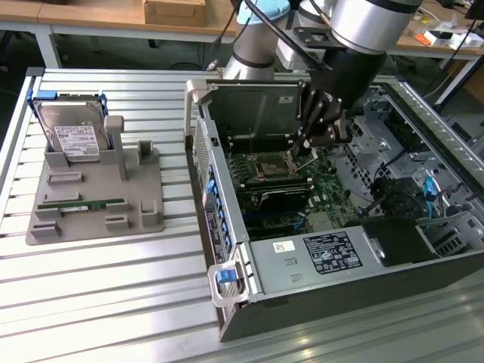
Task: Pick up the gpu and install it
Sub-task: 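Press down on the gpu until it lock into place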
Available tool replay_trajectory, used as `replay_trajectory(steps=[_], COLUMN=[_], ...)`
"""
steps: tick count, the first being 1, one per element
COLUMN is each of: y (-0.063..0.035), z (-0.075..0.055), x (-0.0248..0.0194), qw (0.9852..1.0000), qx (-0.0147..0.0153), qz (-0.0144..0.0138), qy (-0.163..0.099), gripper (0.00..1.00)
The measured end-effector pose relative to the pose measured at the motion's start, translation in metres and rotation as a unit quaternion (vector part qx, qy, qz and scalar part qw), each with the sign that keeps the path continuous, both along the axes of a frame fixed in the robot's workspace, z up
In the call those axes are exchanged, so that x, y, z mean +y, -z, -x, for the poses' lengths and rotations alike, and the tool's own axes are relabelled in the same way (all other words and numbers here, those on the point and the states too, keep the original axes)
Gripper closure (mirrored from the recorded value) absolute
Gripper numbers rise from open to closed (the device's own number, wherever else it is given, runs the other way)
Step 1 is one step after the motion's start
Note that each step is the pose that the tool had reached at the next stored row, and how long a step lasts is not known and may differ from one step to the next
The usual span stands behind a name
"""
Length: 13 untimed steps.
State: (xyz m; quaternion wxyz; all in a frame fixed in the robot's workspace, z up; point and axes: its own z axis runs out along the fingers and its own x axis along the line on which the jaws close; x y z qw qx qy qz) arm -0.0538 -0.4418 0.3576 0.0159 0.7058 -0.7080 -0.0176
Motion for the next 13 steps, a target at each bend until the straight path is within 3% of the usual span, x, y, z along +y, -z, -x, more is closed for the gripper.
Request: replay_trajectory(steps=[1,3,5,8,13], y=[0.0025,0.0123,0.0157,0.0246,0.0398], z=[0.008,0.008,0.01,0.033,0.041], x=[0.0,-0.0011,-0.0012,-0.0012,-0.0012], qw=[1.0,1.0,1.0,1.0,1.0], qx=[0.0,0.0,0.0001,0.0,0.0], qz=[0.0,0.0,0.0,0.0,0.0], qy=[0.0,0.0,0.0,0.0,0.0], gripper=[0.89,0.89,0.89,0.89,0.89])
